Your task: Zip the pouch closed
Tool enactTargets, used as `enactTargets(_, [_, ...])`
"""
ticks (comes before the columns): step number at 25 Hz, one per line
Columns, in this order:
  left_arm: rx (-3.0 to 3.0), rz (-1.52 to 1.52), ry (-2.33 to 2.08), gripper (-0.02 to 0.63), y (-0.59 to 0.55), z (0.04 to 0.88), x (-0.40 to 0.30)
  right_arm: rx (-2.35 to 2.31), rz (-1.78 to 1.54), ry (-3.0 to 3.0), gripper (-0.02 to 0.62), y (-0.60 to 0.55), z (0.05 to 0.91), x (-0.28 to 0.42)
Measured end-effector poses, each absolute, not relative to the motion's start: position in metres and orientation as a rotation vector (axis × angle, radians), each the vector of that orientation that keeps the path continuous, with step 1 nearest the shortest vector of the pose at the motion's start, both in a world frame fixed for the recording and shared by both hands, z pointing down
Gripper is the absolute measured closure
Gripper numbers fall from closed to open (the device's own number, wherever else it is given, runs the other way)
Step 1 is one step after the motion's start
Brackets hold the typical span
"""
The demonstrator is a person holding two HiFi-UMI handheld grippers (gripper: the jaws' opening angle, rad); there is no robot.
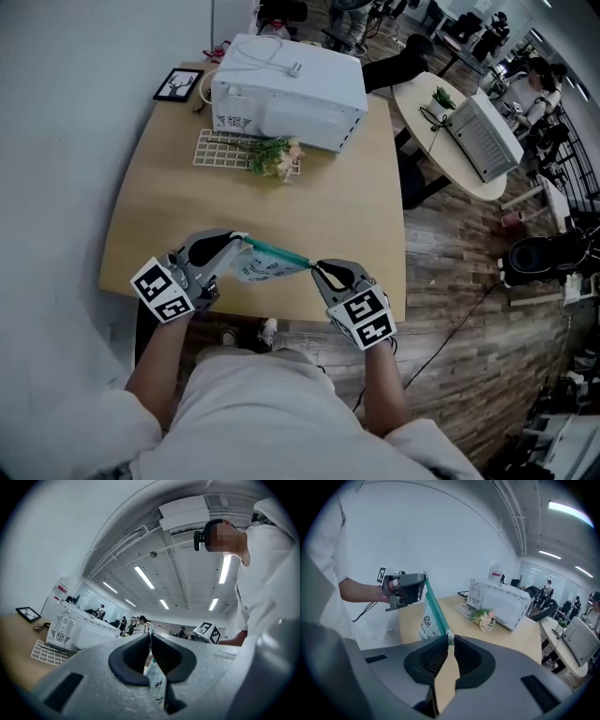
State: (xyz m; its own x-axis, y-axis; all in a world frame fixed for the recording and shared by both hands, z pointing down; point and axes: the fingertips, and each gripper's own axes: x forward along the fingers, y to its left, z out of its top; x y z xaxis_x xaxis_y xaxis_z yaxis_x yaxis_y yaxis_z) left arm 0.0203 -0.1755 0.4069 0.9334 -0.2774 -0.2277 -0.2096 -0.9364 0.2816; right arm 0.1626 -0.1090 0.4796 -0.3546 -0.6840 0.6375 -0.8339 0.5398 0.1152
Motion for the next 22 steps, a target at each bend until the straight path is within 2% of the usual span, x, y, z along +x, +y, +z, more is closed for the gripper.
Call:
enactTargets(7, [2.851,-0.38,-0.48,0.581,-0.192,0.399,0.015,1.335,0.269,-2.174,0.539,-0.135,0.459,0.172])
enactTargets(10, [2.865,-0.324,-0.563,0.581,-0.201,0.4,0.009,1.406,0.239,-2.18,0.508,-0.141,0.447,0.183])
enactTargets(15, [2.813,-0.283,-0.827,0.581,-0.225,0.404,-0.024,1.59,0.284,-2.213,0.588,-0.147,0.434,0.209])
enactTargets(22, [2.725,-0.276,-1.139,0.581,-0.24,0.396,-0.08,1.817,0.391,-2.227,0.594,-0.142,0.419,0.252])
